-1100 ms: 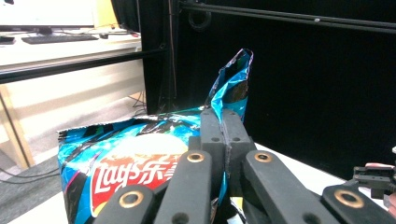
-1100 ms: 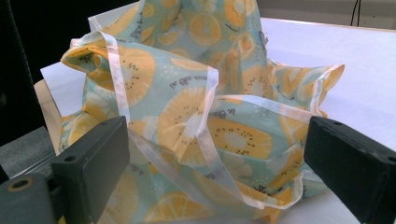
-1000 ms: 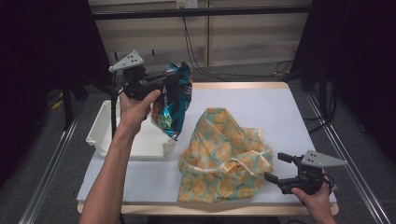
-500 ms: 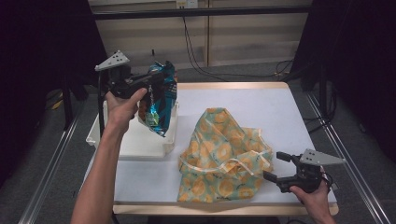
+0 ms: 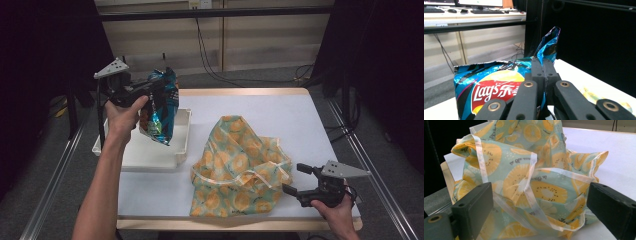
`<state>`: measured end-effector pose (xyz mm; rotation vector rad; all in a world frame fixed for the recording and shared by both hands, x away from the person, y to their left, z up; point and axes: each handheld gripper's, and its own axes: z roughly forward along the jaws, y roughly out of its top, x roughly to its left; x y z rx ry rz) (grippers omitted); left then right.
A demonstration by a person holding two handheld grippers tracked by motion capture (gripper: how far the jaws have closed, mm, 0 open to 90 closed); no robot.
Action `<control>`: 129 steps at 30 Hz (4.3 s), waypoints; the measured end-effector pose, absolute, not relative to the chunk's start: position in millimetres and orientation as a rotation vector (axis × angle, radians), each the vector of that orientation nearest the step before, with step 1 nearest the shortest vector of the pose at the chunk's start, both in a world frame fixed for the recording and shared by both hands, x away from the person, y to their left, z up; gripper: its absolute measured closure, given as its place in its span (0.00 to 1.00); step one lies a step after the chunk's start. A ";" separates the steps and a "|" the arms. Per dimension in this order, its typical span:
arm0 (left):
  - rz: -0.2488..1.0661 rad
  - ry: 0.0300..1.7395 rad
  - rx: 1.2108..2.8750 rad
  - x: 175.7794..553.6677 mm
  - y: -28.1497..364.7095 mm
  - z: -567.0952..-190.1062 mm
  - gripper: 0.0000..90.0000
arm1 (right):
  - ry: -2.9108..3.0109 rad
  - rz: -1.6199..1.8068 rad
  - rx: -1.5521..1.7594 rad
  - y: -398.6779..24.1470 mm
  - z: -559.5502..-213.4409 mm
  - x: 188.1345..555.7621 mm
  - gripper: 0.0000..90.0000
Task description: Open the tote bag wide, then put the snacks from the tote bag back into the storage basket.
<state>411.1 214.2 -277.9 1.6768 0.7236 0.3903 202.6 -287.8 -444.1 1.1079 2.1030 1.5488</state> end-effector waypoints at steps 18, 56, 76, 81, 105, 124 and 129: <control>0.409 0.793 1.661 430.3 220.9 -290.8 1.00 | 2.112 1.551 1.113 -286.5 -446.0 203.1 0.07; 0.423 0.896 1.695 481.2 212.5 -351.0 1.00 | 2.091 1.591 1.039 -292.5 -445.6 196.7 0.00; 0.394 0.863 1.727 482.7 187.8 -374.2 0.95 | 2.107 1.596 1.042 -294.0 -446.7 197.3 0.00; 0.383 0.853 1.756 477.7 181.5 -374.8 0.89 | 2.111 1.596 1.036 -293.9 -447.1 198.4 0.00; 0.318 0.851 1.816 472.1 162.5 -385.7 0.59 | 2.124 1.593 1.027 -294.0 -447.9 198.8 0.00; 0.291 0.784 1.809 443.0 195.9 -373.1 0.42 | 2.117 1.594 1.035 -294.4 -447.7 199.4 0.00; 0.318 0.747 1.852 431.7 202.8 -372.6 0.62 | 2.124 1.590 1.037 -293.4 -448.3 199.2 0.00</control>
